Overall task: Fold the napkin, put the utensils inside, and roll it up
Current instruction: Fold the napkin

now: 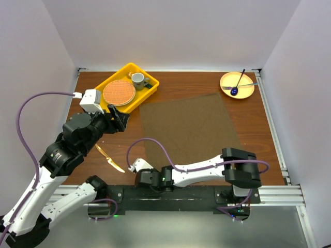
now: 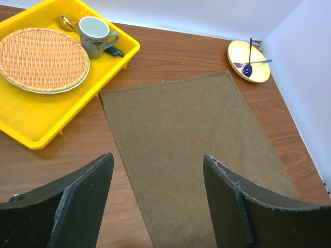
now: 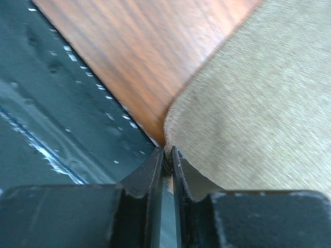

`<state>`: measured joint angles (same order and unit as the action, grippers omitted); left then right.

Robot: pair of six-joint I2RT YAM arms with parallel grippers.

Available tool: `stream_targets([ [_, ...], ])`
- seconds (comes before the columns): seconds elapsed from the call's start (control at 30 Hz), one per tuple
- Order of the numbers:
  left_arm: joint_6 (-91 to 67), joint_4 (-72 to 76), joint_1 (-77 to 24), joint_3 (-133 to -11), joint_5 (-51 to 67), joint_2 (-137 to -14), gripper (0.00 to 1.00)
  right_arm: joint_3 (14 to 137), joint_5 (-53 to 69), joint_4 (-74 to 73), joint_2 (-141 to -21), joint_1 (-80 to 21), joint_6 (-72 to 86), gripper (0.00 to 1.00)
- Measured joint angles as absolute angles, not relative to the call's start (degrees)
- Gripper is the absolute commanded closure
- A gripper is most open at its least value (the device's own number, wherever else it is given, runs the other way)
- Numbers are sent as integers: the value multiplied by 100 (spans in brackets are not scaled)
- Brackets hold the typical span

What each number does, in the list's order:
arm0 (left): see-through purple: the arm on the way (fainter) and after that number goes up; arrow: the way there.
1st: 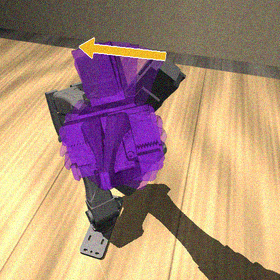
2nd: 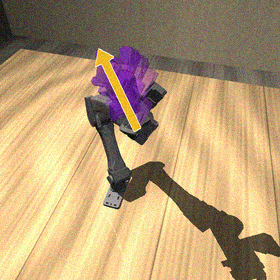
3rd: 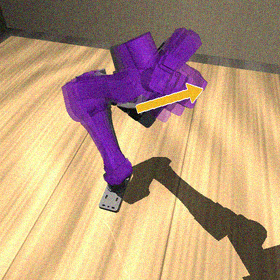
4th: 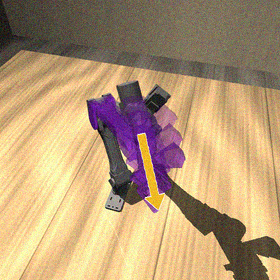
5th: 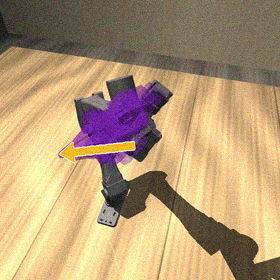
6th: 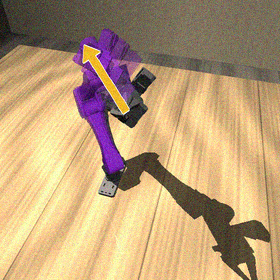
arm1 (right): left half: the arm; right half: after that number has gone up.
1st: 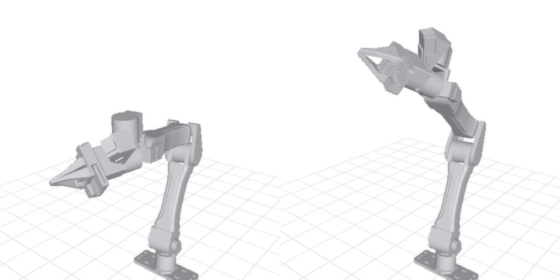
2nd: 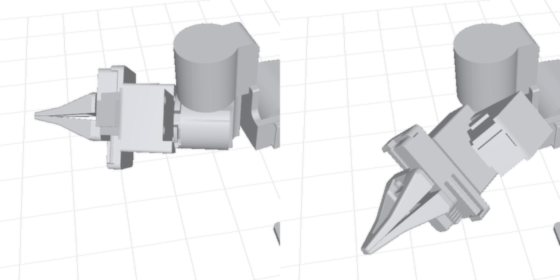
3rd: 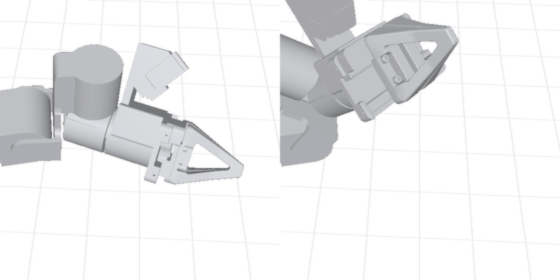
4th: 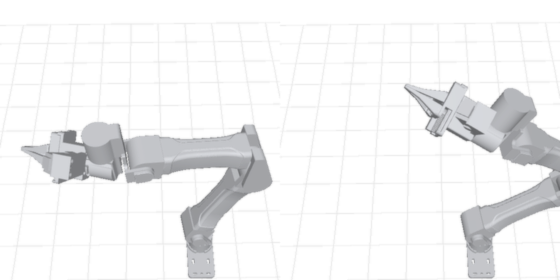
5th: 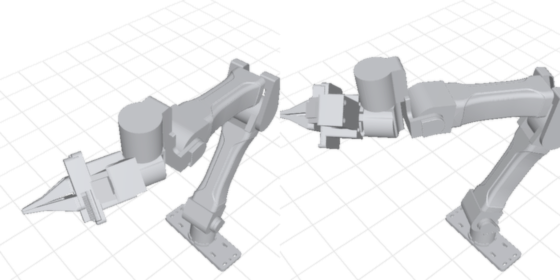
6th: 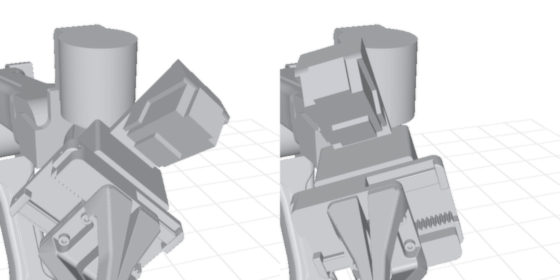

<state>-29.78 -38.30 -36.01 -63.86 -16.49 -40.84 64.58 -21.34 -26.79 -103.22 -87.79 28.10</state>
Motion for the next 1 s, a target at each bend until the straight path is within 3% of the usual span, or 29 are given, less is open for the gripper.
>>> stream_targets([
  [0.27, -2978, -3822, -3601, -6383, -1616, -4158, 25, 6351, -2202, -2980, -9194, -8774, 3006, 100],
  [0.63, -2978, -3734, -3601, -6383, -1540, -4209, 24, 6005, -2300, -3063, -8696, -8630, 3358, 100],
  [0.73, -2978, -3669, -3601, -6357, -1505, -4237, 25, 5999, -2362, -3107, -8501, -8064, 3358, 100],
  [1.0, -2974, -3334, -3601, -6038, -1304, -4525, 24, 6104, -2762, -3028, -8420, -5037, 2593, 100],
])
